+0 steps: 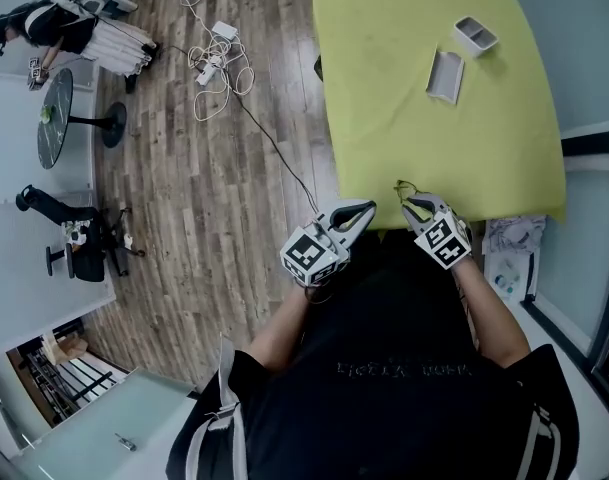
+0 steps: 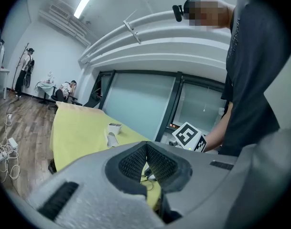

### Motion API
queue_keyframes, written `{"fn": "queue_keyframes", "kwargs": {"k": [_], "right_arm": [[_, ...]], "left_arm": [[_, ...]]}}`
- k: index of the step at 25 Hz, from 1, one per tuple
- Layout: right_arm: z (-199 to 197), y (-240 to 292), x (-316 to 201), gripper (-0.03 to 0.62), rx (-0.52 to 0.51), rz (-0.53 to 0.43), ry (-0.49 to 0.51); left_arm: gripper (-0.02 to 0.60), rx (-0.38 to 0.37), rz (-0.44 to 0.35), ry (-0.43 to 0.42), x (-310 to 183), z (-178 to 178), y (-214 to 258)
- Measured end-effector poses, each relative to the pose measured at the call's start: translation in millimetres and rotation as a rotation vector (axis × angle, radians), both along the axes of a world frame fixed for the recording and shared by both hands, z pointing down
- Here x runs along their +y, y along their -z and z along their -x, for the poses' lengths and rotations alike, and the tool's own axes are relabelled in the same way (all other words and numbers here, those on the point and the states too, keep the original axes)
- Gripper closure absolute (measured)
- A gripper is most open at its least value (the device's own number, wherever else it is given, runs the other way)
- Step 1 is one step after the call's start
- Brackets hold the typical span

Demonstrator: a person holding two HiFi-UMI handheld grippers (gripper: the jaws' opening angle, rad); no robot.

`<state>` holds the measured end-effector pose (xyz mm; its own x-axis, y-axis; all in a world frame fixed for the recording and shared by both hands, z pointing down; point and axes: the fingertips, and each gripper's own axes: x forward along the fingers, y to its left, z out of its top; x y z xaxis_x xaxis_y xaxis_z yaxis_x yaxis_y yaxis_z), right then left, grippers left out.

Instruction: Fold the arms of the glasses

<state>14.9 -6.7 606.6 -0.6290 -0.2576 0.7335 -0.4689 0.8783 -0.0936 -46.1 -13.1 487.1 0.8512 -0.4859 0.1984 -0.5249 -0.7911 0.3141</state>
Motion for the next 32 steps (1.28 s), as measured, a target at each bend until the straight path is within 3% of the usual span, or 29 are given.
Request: {"fn": "queue_keyframes", "kwargs": {"k": [5,10,15,18,32], "right_arm": [[4.9,9.3,-6.2,0.551,-0.01,-0.031,-0.021],[10.8,10.7,-5.4,0.496,-0.014,-0.019,-0.045],[10.9,15.0,-17.6,0.497,0.023,-0.069,-0.081],[9.0,14.4,-19.0,0.536,0.043,-0.085,-0.097],[-37.8,7.1,-13.7,0.549,0.105,-0.075,-0.188]], "left_arm": [[0.563,0.017,-0.01,0.011,-7.1,2.6,5.9],[0.563,0.032,-0.001,0.031,-4.1,5.8,4.7],[0.563,0.032,-0.001,0.022,-4.1,4.1,4.7],[0.563,0.029,0.005,0.021,0.0,5.9,2.7],[0.563,0.027,0.025,-0.015,1.9,-5.4,1.1]]}}
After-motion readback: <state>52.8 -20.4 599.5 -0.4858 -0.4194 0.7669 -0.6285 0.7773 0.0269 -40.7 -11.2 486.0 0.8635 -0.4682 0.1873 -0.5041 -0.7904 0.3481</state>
